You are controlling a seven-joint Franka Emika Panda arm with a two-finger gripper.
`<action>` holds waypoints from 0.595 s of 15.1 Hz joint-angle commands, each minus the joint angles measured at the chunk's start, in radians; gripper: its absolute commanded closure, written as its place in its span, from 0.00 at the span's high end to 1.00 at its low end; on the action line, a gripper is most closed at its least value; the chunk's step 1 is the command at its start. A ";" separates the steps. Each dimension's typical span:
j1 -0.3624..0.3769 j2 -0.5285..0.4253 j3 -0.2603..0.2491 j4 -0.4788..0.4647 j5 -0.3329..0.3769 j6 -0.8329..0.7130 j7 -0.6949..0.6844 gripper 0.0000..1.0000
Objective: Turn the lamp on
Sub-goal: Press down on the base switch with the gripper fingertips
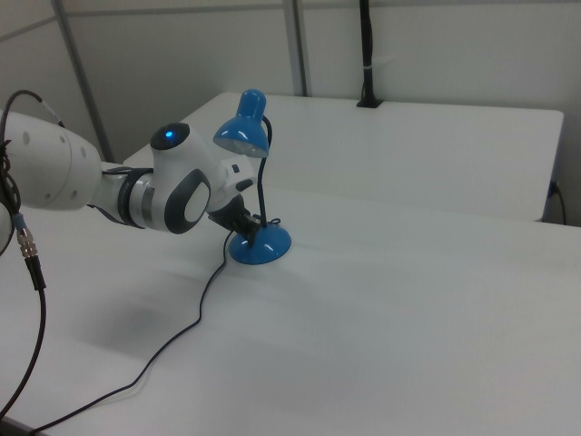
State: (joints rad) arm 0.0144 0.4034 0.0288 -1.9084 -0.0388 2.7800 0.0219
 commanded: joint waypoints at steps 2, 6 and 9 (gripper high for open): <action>-0.001 0.008 0.005 -0.003 -0.006 0.032 -0.023 0.00; -0.002 0.028 0.005 -0.003 -0.006 0.079 -0.023 0.00; -0.002 0.035 0.005 -0.003 -0.013 0.081 -0.023 0.00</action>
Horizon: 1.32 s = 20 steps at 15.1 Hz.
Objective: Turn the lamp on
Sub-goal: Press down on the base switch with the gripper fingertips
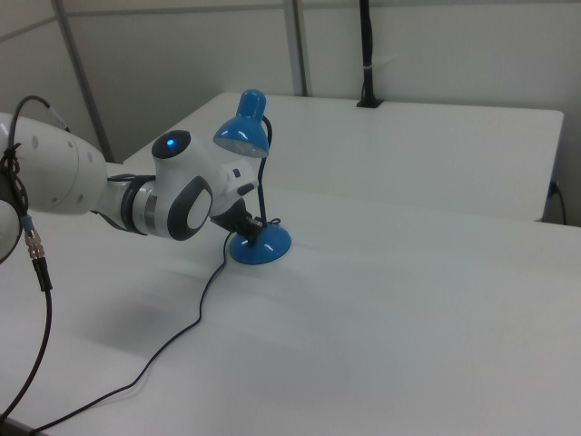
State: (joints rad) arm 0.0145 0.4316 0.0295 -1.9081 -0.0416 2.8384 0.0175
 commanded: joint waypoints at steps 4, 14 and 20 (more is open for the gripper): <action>-0.004 0.015 0.004 0.009 -0.021 0.022 -0.021 0.00; -0.021 0.041 0.009 0.024 -0.090 0.027 -0.073 0.00; -0.025 0.035 0.017 0.024 -0.089 0.027 -0.076 0.00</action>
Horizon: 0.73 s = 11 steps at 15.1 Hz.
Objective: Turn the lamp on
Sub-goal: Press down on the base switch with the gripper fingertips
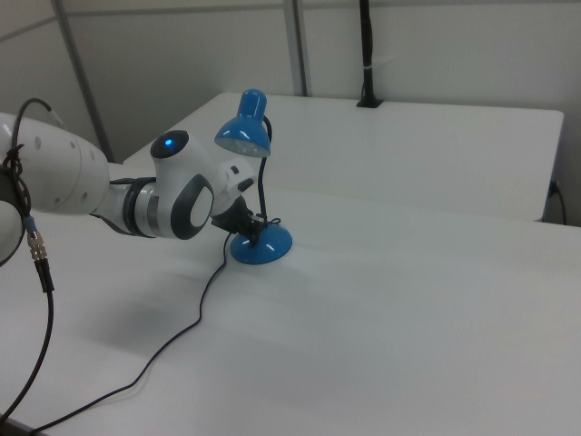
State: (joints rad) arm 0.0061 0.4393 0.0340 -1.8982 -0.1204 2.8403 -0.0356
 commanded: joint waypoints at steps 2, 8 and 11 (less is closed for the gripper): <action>-0.017 0.024 0.014 0.014 -0.010 0.025 -0.023 0.00; -0.017 0.021 0.017 0.014 -0.007 0.025 -0.020 0.00; -0.015 0.018 0.017 0.016 -0.005 0.024 -0.018 0.00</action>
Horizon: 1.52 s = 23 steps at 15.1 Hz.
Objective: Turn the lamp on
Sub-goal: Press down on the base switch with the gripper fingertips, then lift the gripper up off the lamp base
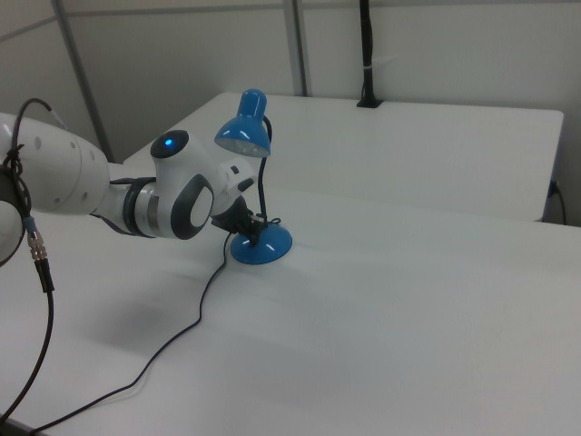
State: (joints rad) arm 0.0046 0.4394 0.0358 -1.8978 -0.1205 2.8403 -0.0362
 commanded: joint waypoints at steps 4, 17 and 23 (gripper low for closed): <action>-0.014 0.035 0.015 0.037 -0.007 0.025 -0.022 0.00; -0.051 -0.079 0.052 0.005 0.001 -0.194 -0.051 0.00; -0.041 -0.189 0.052 0.008 0.002 -0.528 -0.053 0.00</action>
State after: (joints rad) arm -0.0366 0.3453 0.0804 -1.8521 -0.1214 2.4606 -0.0776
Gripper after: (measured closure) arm 0.991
